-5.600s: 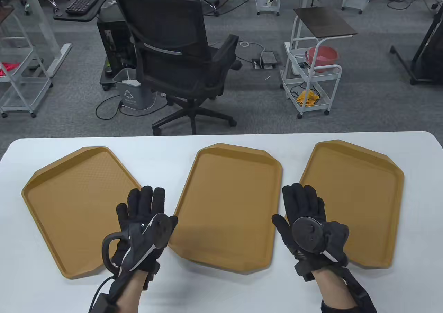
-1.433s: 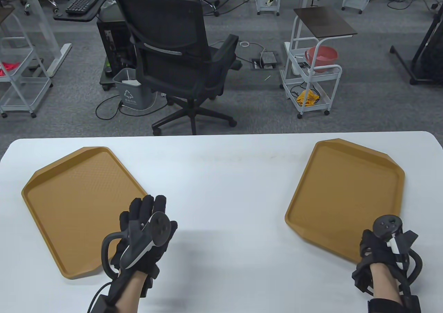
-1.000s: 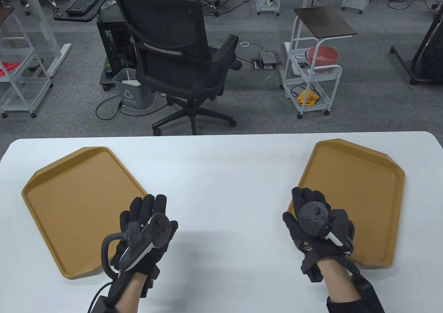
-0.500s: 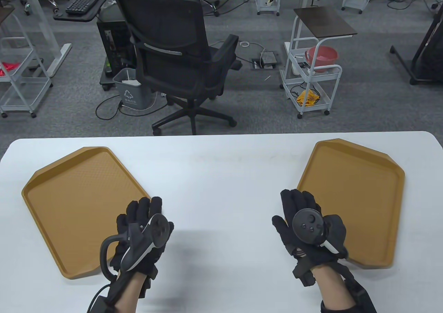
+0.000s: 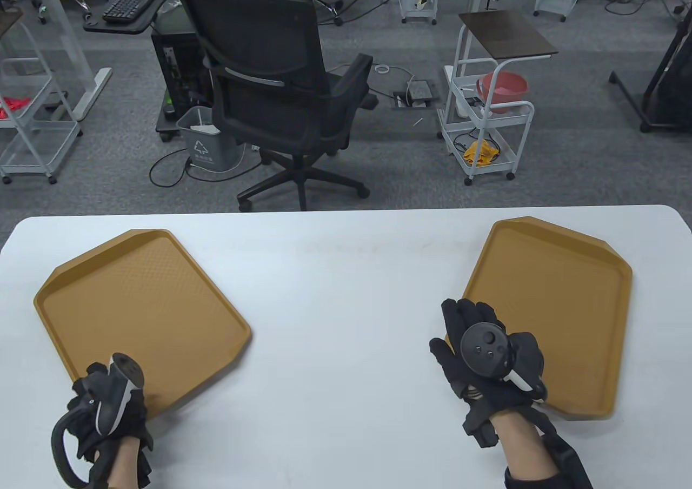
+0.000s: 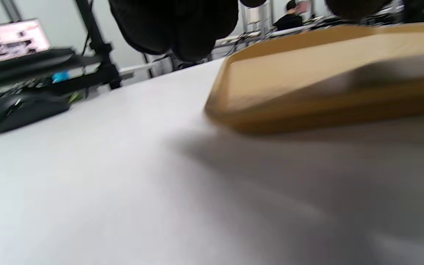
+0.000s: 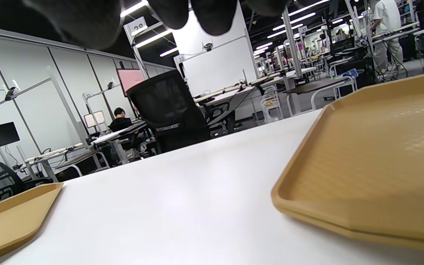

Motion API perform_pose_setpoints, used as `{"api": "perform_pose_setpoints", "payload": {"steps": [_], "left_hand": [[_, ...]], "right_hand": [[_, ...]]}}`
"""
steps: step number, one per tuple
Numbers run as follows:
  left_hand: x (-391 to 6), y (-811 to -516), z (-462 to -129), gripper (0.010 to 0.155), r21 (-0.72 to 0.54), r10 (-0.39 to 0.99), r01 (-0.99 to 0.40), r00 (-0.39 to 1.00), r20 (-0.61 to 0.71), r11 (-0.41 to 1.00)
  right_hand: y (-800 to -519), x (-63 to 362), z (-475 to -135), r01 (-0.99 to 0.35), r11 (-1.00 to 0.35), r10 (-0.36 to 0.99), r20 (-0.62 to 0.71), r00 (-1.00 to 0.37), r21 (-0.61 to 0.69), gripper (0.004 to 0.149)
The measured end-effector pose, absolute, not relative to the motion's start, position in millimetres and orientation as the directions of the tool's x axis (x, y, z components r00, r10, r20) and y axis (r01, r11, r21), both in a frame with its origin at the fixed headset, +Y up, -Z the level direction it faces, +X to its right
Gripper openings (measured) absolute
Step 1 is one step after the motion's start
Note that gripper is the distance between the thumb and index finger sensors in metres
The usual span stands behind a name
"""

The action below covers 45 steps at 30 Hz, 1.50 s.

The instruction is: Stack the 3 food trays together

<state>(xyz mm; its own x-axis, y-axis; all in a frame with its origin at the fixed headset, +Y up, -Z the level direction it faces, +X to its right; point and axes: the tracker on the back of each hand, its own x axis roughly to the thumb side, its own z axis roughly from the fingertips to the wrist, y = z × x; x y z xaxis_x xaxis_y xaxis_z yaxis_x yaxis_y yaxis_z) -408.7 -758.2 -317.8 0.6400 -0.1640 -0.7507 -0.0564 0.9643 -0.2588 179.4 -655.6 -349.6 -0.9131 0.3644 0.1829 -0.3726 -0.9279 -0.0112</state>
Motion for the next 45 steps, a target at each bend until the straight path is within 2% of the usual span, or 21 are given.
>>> {"api": "perform_pose_setpoints", "payload": {"steps": [5,8,13,17,20,25,31,34,37,40,45], "left_hand": [[-433,-775,-313,0.077,-0.309,-0.176,-0.140,0.577,-0.798,0.941],[-436,-778,-316,0.072,-0.329,-0.226,-0.080,0.576,-0.786,0.941],[-437,-781,-318,0.069,-0.308,-0.206,-0.096,0.553,-0.807,0.947],[-445,-780,-314,0.070,-0.202,-0.050,-0.244,0.515,-0.856,0.948],[-450,-779,-309,0.070,-0.077,0.124,-0.405,0.447,-0.886,0.911],[-450,-776,-308,0.063,-0.017,0.208,-0.470,0.423,-0.882,0.883],[-451,-775,-305,0.060,0.129,0.411,-0.611,0.347,-0.843,0.781],[-448,-770,-304,0.060,0.182,0.459,-0.597,0.352,-0.816,0.781],[-444,-760,-305,0.065,0.303,0.593,-0.643,0.295,-0.749,0.703],[-437,-747,-305,0.062,0.397,0.684,-0.647,0.273,-0.676,0.651],[-420,-727,-307,0.062,0.426,0.764,-0.703,0.264,-0.588,0.570]], "right_hand": [[-662,178,-352,-0.358,-0.934,0.354,0.174,-0.919,0.011,0.072],[-666,176,-353,-0.344,-0.939,0.343,0.172,-0.923,0.022,0.072],[-671,175,-356,-0.326,-0.944,0.329,0.168,-0.929,0.045,0.072],[-675,176,-357,-0.324,-0.945,0.328,0.161,-0.931,0.056,0.072],[-676,177,-357,-0.321,-0.945,0.326,0.157,-0.932,0.061,0.072],[-675,178,-357,-0.323,-0.944,0.329,0.154,-0.932,0.063,0.072],[-675,179,-357,-0.330,-0.941,0.337,0.151,-0.929,0.071,0.071],[-675,179,-356,-0.332,-0.940,0.340,0.148,-0.929,0.076,0.071],[-675,181,-356,-0.338,-0.938,0.346,0.141,-0.928,0.075,0.071],[-674,183,-356,-0.349,-0.934,0.356,0.137,-0.925,0.074,0.071],[-668,185,-357,-0.386,-0.920,0.392,0.137,-0.910,0.065,0.071]]}}
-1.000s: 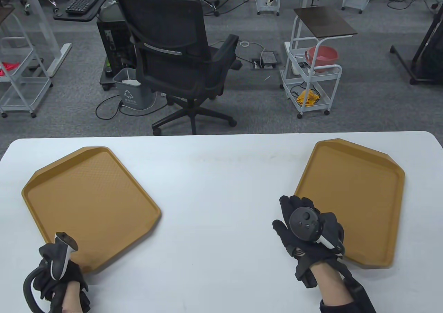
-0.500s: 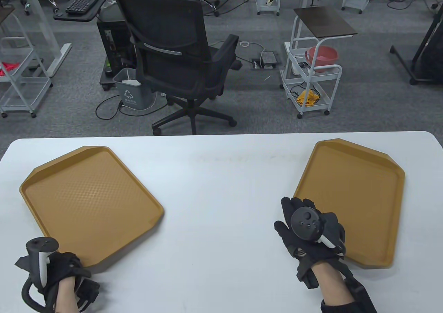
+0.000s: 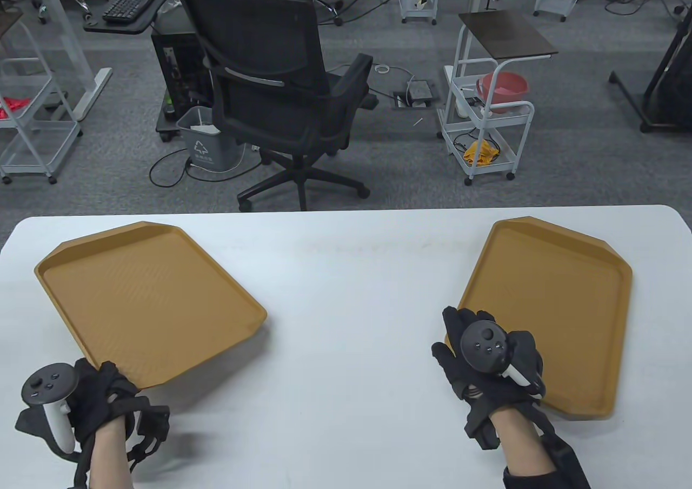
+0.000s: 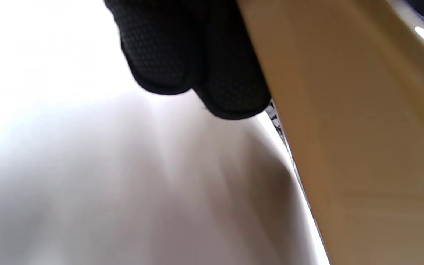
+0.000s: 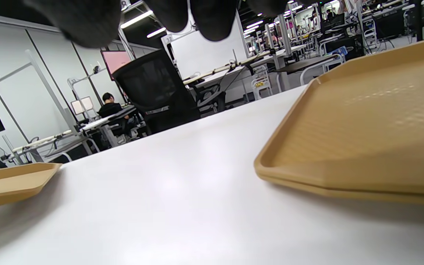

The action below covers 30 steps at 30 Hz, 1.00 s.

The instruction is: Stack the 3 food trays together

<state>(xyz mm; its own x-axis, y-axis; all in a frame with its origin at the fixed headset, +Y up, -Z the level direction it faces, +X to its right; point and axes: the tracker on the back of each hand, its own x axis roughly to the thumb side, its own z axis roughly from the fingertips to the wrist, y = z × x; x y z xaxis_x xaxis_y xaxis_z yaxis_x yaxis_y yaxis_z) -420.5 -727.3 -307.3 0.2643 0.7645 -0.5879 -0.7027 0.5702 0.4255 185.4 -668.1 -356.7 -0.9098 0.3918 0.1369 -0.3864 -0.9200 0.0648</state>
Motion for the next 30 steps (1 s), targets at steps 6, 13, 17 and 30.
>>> {"api": "perform_pose_setpoints", "payload": {"steps": [6,13,17,30], "left_hand": [[-385,-699,-317,0.062,0.359,0.802,-0.755,0.355,-0.481,0.549],[-322,-670,-334,0.061,0.218,0.831,-0.822,0.441,-0.340,0.526],[-279,-666,-342,0.061,0.116,0.858,-0.867,0.445,-0.257,0.485],[-216,-671,-343,0.062,-0.091,0.866,-0.879,0.476,-0.154,0.468]], "right_hand": [[-658,187,-354,-0.432,-0.901,0.432,0.150,-0.889,0.036,0.071],[-651,188,-350,-0.487,-0.873,0.484,0.157,-0.861,0.023,0.071],[-652,191,-351,-0.586,-0.809,0.587,0.110,-0.802,0.046,0.072],[-702,202,-363,-0.958,-0.248,0.941,-0.201,-0.274,0.145,0.076]]}}
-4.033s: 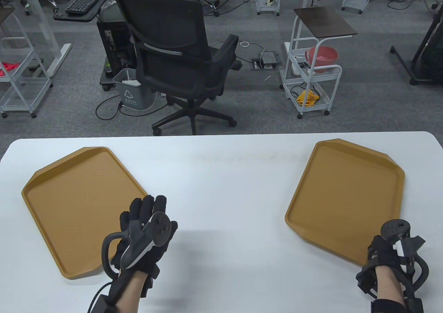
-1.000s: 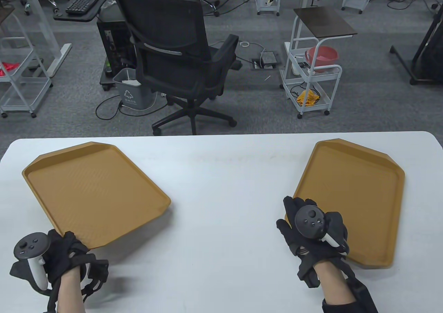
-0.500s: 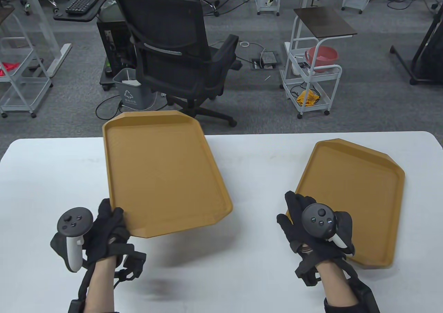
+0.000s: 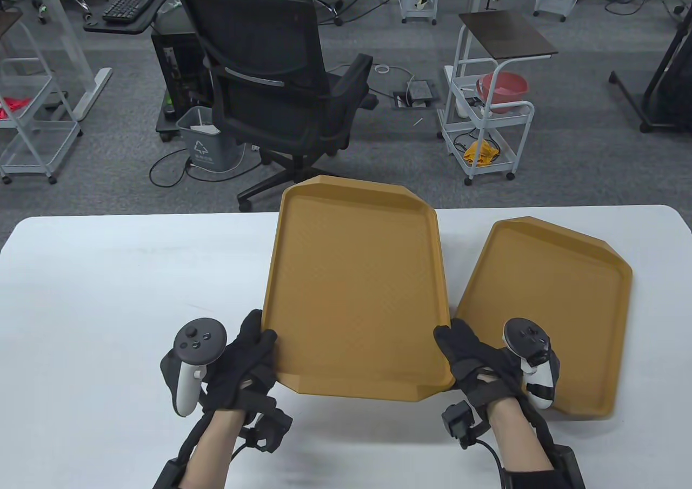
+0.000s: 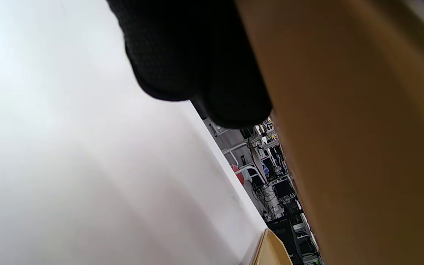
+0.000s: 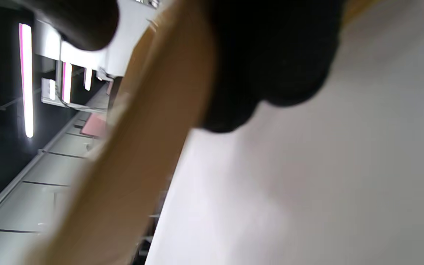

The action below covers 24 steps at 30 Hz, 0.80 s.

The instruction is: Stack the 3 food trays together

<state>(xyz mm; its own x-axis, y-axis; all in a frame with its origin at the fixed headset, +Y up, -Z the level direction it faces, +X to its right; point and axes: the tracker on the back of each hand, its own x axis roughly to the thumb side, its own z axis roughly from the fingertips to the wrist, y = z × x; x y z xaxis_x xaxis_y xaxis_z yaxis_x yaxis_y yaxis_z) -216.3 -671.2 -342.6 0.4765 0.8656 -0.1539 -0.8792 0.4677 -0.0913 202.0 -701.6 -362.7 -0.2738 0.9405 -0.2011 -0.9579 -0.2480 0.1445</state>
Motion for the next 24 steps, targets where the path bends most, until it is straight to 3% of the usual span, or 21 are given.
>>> {"api": "perform_pose_setpoints", "payload": {"steps": [4,10,13,17,20,24], "left_hand": [[-216,-675,-344,0.062,-0.103,0.860,-0.874,0.485,-0.158,0.474],[-215,-674,-343,0.064,-0.113,0.820,-0.829,0.559,-0.121,0.548],[-215,-665,-340,0.064,-0.097,0.748,-0.750,0.661,-0.063,0.655],[-218,-644,-330,0.062,0.094,0.454,-0.451,0.891,-0.013,0.888],[-217,-631,-322,0.063,0.194,0.209,-0.194,0.976,-0.061,0.962],[-222,-622,-318,0.072,0.145,0.032,-0.012,0.990,-0.138,0.989]], "right_hand": [[-698,199,-360,-0.968,-0.243,0.943,-0.217,-0.251,0.064,0.061],[-688,204,-359,-0.977,-0.213,0.966,-0.143,-0.215,0.032,0.058],[-679,213,-357,-0.976,-0.216,0.969,-0.120,-0.214,-0.004,0.058],[-667,233,-355,-0.965,-0.255,0.964,-0.090,-0.249,-0.059,0.057],[-657,249,-353,-0.937,-0.326,0.945,-0.058,-0.321,-0.123,0.057],[-644,270,-346,-0.877,-0.422,0.905,-0.055,-0.421,-0.232,0.056]]}}
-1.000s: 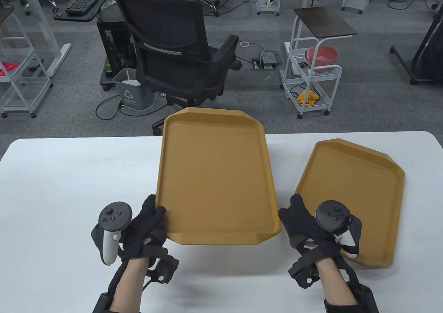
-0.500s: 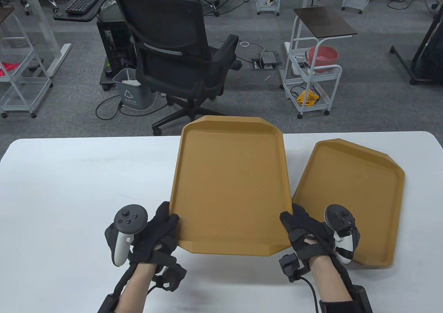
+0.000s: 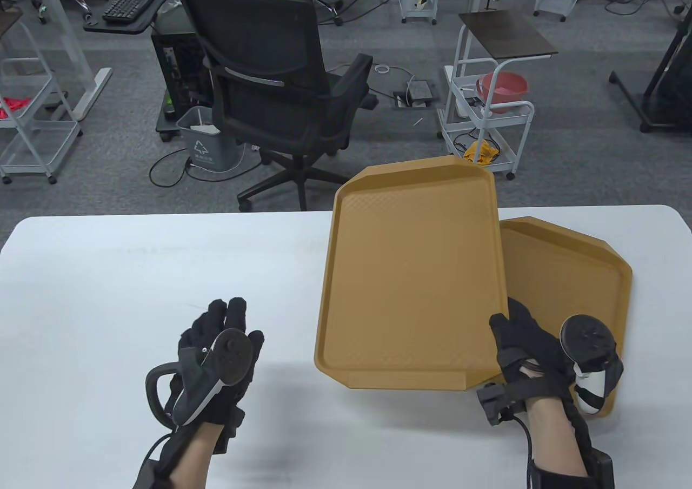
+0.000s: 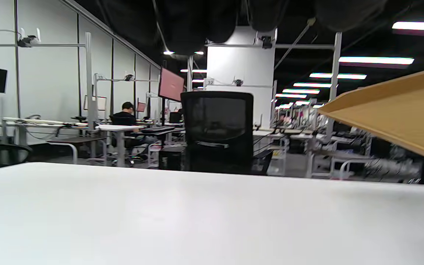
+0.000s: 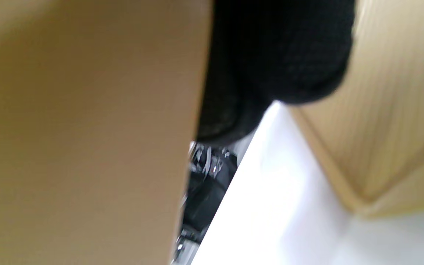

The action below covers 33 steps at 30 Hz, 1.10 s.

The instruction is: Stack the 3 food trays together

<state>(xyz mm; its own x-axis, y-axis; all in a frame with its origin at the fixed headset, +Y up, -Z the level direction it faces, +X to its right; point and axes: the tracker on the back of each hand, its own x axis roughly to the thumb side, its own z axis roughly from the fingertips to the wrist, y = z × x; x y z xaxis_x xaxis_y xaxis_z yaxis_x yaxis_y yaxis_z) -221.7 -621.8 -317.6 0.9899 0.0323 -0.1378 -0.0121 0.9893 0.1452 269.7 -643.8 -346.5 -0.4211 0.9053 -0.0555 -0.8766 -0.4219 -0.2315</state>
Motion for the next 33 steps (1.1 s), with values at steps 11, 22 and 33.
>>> {"api": "perform_pose_setpoints", "payload": {"steps": [11,22,33], "left_hand": [[-228,-612,-312,0.072,0.128,0.104,-0.088,0.986,-0.127,0.988],[-224,-615,-314,0.072,0.103,0.112,-0.101,0.988,-0.110,0.990],[-226,-620,-318,0.072,0.076,0.102,-0.093,0.987,-0.122,0.993]], "right_hand": [[-620,333,-336,-0.643,-0.624,0.774,-0.239,-0.587,-0.443,0.054],[-624,383,-341,-0.598,-0.652,0.757,-0.432,-0.489,-0.466,0.054],[-657,408,-352,-0.488,-0.796,0.593,-0.620,-0.514,-0.358,0.054]]}}
